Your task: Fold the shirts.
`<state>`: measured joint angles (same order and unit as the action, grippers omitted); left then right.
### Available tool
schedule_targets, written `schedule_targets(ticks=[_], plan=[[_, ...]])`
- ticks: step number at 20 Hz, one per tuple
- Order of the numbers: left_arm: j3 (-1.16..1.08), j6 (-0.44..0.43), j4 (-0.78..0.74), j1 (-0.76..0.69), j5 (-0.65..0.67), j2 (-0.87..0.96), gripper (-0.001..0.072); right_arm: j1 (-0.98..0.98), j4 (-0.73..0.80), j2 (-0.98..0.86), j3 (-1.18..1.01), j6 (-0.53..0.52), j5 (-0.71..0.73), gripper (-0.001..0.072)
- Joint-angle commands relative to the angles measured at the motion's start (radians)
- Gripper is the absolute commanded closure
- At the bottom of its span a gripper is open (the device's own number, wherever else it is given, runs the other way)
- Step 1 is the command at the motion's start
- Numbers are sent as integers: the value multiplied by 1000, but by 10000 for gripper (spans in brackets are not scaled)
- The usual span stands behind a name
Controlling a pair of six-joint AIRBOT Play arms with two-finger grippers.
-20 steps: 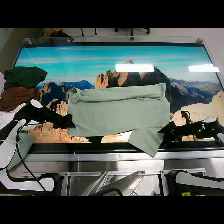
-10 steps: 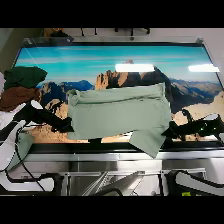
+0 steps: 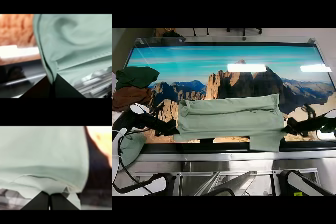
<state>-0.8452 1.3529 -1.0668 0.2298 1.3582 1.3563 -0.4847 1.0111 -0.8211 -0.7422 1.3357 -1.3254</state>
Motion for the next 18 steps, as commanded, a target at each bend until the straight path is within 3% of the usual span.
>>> schedule_targets(ticks=[1,3,8,11,15,16,17,18], plan=[[-147,-8,100,-19,-2,-22,693,4,-312,-45,-140,-148,68,690],[-257,12,100,-47,-6,23,693,38,-419,-140,-225,-202,119,689],[-488,45,99,-79,-36,230,693,169,-426,-428,-417,-278,281,689],[-566,47,100,-80,-42,359,692,202,-426,-582,-512,-316,308,688],[-621,48,99,-80,-54,467,691,197,-424,-668,-576,-348,342,682],[-626,48,101,-80,-43,477,689,195,-424,-666,-584,-359,341,655],[-631,47,100,-80,-29,480,687,188,-421,-665,-598,-364,324,504],[-638,47,102,-82,-17,479,479,175,-420,-659,-620,-370,287,373]])
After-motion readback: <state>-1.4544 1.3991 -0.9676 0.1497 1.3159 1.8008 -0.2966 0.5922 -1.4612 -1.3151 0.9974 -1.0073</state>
